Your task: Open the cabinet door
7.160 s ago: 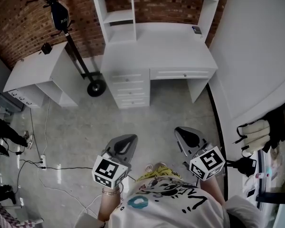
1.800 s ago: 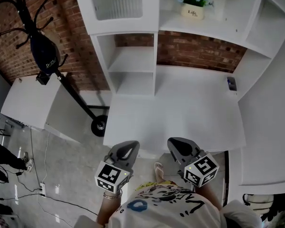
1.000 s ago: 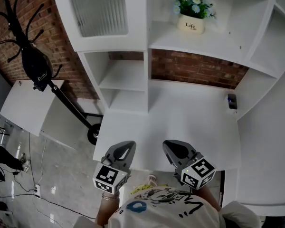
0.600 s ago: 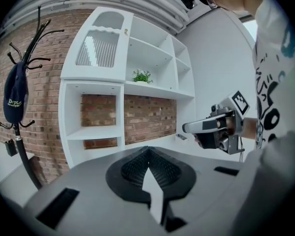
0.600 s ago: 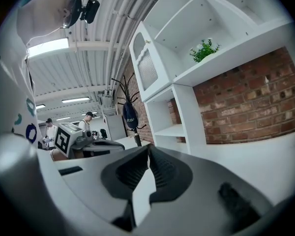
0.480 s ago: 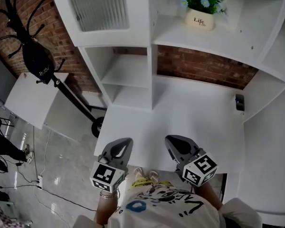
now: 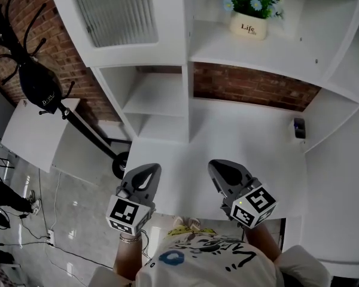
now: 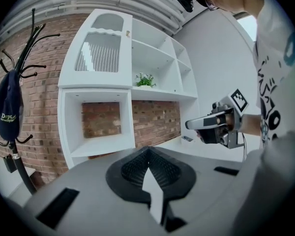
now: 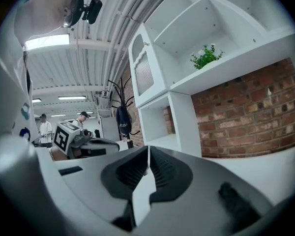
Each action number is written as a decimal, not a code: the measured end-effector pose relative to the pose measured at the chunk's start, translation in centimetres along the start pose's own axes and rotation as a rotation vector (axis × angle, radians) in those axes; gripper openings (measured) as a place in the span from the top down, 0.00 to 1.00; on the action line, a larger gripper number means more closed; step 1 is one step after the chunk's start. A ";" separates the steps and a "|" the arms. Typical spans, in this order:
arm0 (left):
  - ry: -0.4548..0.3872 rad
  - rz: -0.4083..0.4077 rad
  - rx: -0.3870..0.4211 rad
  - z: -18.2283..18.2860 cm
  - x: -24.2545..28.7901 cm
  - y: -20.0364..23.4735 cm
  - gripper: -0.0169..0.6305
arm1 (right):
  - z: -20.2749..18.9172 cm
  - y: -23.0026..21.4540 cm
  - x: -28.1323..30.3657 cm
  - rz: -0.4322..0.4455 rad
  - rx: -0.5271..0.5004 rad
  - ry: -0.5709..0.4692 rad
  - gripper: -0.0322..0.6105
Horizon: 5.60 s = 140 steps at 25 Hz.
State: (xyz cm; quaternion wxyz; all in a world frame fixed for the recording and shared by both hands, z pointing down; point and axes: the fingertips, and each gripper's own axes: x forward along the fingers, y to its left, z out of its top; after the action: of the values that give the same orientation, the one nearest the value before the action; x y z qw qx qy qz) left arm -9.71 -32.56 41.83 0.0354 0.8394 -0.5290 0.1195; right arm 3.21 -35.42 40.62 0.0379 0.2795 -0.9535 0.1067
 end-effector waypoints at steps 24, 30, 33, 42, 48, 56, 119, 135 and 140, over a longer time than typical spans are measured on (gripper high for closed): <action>-0.168 -0.121 0.116 11.1 7.3 6.7 0.95 | 18.4 -2.8 9.2 -0.078 -0.321 -0.295 0.90; -0.171 -0.099 0.129 12.5 8.6 8.3 0.95 | 22.4 -4.8 11.8 -0.117 -0.330 -0.332 0.90; -0.161 -0.079 0.130 12.4 8.8 9.0 0.95 | 23.6 -5.1 12.6 -0.133 -0.335 -0.331 0.73; -0.179 -0.108 0.057 10.6 8.1 8.7 0.95 | 24.3 -5.2 15.2 -0.167 -0.389 -0.296 0.71; -0.189 -0.140 0.015 9.8 7.7 8.2 0.95 | 24.2 -4.7 14.9 -0.156 -0.338 -0.310 0.71; -0.172 -0.158 -0.005 8.8 6.9 7.3 0.95 | 23.7 -2.3 12.8 -0.054 -0.275 -0.336 0.79; -0.115 0.347 -0.122 2.2 -11.1 11.7 0.95 | 18.9 25.5 12.0 0.640 -0.386 -0.361 0.88; -0.100 0.445 -0.086 1.9 -15.1 13.8 0.95 | 18.5 29.4 15.3 0.750 -0.336 -0.362 0.89; -0.087 0.470 -0.076 1.7 -16.3 14.2 0.95 | 17.8 29.9 17.0 0.726 -0.346 -0.329 0.90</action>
State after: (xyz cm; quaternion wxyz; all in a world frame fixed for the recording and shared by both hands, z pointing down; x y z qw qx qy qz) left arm -28.85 -24.73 35.30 0.0154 0.6955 -0.7151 0.0680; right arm -27.47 -23.75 20.10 -0.1081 -0.0710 -0.9871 -0.0944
